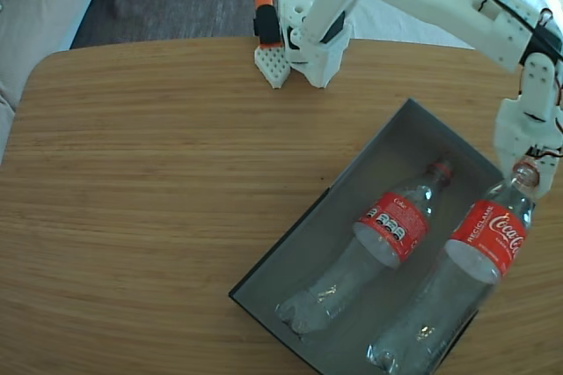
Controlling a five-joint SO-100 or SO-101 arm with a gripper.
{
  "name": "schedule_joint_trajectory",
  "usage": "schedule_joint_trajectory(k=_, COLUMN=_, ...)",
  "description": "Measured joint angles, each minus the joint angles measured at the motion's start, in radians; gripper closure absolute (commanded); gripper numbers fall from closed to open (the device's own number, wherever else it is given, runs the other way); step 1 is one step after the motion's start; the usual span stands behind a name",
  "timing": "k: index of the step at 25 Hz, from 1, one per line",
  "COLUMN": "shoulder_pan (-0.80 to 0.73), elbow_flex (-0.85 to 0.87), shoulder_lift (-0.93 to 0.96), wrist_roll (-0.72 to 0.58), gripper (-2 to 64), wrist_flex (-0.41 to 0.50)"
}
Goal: Grasp the bottles and put them in the box.
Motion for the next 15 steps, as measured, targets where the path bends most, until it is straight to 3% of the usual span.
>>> schedule_joint_trajectory(k=15, shoulder_pan=0.003, elbow_flex=-0.023, shoulder_lift=-0.098, wrist_roll=0.0, gripper=60.6, wrist_flex=-0.009)
